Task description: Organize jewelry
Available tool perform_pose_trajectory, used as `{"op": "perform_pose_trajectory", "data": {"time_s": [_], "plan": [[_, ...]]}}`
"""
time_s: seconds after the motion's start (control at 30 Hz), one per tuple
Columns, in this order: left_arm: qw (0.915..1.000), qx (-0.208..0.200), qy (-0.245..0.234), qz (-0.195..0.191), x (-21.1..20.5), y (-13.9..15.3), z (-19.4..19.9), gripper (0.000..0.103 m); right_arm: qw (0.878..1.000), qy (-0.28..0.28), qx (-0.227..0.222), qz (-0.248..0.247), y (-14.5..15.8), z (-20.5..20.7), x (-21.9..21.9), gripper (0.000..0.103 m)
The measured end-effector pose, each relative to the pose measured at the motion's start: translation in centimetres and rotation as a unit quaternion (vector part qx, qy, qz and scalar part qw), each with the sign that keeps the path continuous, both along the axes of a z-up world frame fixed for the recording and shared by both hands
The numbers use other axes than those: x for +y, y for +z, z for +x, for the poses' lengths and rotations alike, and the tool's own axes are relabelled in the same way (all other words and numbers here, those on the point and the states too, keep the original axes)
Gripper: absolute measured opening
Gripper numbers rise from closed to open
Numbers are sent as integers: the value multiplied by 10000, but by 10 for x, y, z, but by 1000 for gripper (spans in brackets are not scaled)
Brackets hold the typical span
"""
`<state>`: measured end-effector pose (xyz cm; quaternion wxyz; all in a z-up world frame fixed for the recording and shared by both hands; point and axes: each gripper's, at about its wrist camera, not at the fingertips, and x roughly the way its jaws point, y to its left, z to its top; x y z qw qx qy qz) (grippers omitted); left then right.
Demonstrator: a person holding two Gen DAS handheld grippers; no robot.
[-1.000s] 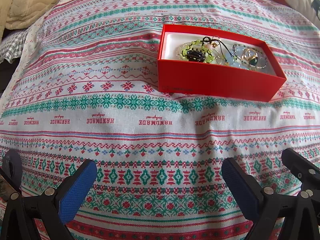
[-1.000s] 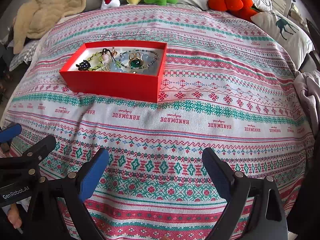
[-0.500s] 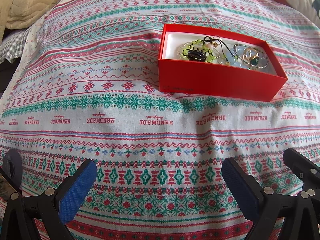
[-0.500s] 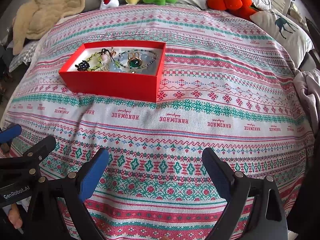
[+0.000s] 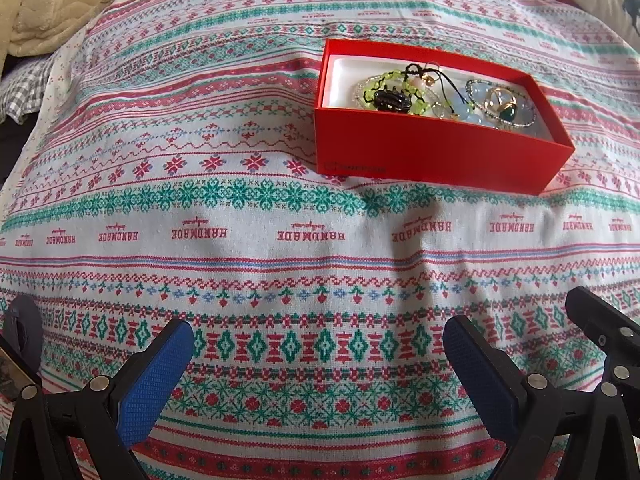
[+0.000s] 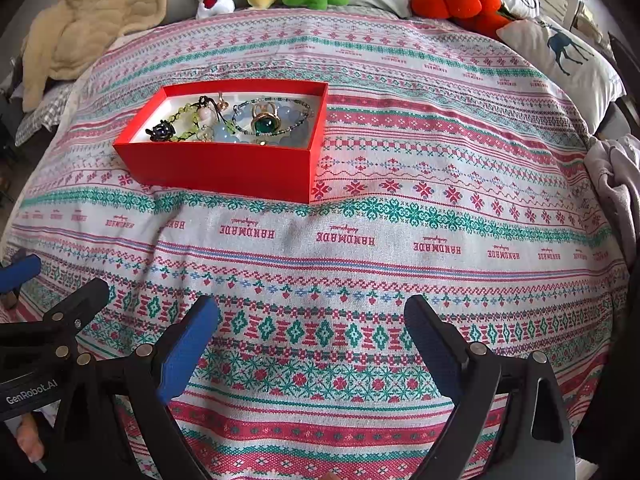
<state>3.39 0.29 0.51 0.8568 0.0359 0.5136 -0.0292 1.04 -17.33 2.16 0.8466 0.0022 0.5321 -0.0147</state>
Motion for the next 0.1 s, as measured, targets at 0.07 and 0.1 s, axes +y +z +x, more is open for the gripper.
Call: {"op": "perform_pose_trajectory", "data": {"time_s": [0.07,0.1], "plan": [[10000,-22,3,-38,2,0,0,102,10000,-4,-9,-7,0,-1,0,96],[9999,-32,-19,-102,3,-1,0,102,10000,3,-7,-11,-1,-1,1,96]]}}
